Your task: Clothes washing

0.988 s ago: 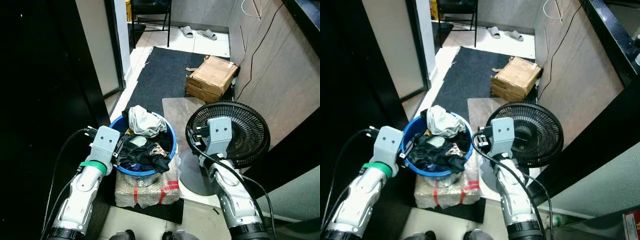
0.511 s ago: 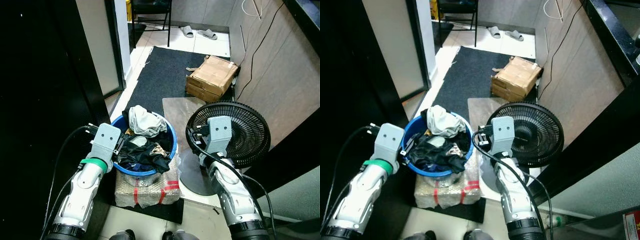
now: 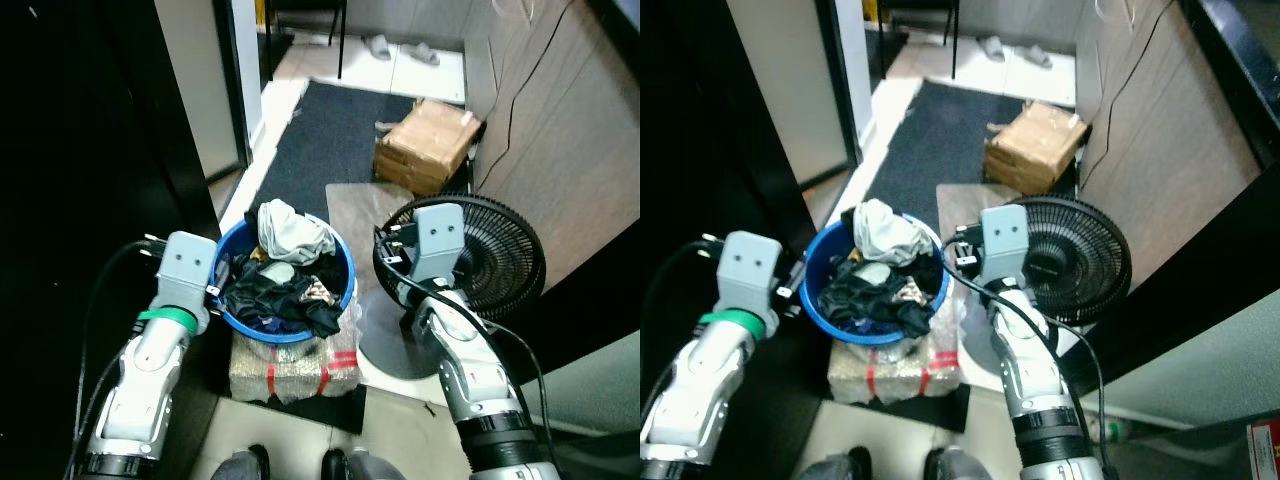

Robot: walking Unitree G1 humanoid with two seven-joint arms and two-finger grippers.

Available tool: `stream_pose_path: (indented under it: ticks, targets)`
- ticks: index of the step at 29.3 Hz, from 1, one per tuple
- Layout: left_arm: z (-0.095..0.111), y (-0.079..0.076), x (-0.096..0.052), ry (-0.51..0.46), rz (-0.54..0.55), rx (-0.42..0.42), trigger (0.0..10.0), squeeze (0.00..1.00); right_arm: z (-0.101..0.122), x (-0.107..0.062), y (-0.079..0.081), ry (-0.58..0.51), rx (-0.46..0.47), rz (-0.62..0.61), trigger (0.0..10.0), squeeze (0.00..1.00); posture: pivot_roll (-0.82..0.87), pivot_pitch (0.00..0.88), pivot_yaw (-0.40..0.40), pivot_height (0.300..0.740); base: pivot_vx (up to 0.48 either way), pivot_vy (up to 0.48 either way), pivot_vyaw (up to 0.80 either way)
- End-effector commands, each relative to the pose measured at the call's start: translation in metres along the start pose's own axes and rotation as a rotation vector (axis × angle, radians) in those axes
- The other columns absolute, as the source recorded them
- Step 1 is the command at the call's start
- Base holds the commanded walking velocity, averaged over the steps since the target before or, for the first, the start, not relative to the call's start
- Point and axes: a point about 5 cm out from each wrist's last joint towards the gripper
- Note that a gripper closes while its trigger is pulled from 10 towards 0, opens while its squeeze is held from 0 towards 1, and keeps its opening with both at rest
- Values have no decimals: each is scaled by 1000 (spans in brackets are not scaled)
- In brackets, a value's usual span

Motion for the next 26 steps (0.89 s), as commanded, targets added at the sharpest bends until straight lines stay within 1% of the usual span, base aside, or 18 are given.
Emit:
stream_pose_path:
  ticks: [1,3,5,7,9,10,12,14,15,17,18,21,22,24,25,26]
  targets:
    - [-2,6,-3,17,21,-12,10000,0,-8,-1,3,31,14,2,10000,0,-7,227,17,740,0,0,0]
    - [-1,8,-3,18,28,-7,10000,0,-7,0,3,35,24,6,10000,0,-7,227,17,740,0,0,0]
    - [-2,13,-2,25,43,3,10000,0,-7,10,4,48,29,9,10000,0,-18,293,14,740,0,0,0]
    - [-1,14,-3,32,49,6,10000,0,-8,18,5,66,25,22,10000,0,-11,318,11,740,0,0,0]
    - [0,13,-3,33,49,6,10000,0,-9,20,6,72,24,29,10000,0,-9,324,10,740,0,0,0]
    - [1,14,-5,40,53,5,10000,0,-12,24,9,88,9,48,10000,0,-1,344,5,740,0,0,0]
    - [1,14,-5,40,53,5,10000,0,-12,24,9,88,9,48,10000,0,-1,344,5,740,0,0,0]
    - [1,16,-11,55,66,4,10000,0,-16,30,16,113,-30,89,10000,0,22,375,-7,740,0,0,0]
    - [1,16,-11,55,66,4,10000,0,-16,30,16,113,-30,89,10000,0,22,375,-7,740,0,0,0]
    - [1,21,-22,73,99,11,10000,0,-20,38,27,134,-69,126,10000,0,78,401,-33,740,0,0,0]
    - [1,21,-22,73,99,11,10000,0,-20,38,27,134,-69,126,10000,0,78,401,-33,740,0,0,0]
    - [0,29,-34,89,140,20,10000,0,-19,44,41,140,-83,173,10000,0,96,414,-47,740,0,0,0]
    - [0,29,-34,89,140,20,10000,0,-19,44,41,140,-83,173,10000,0,96,414,-47,740,0,0,0]
    - [-1,32,-39,97,155,23,10000,0,-21,45,48,148,-87,202,10000,0,107,432,-60,740,0,0,0]
    - [-1,32,-39,97,155,23,10000,0,-21,45,48,148,-87,202,10000,0,107,432,-60,740,0,0,0]
    - [-1,33,-43,107,168,24,10000,0,-26,45,56,173,-96,243,10000,0,112,441,-67,740,0,0,0]
Point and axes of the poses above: a point about 5 cm out from each wrist's last joint towards the gripper, its own x axis pointing out of the wrist towards the gripper, its own z axis along the axis of the wrist's last joint, y = z × x, and after that the axes turned 1 degree about -x, right-handed
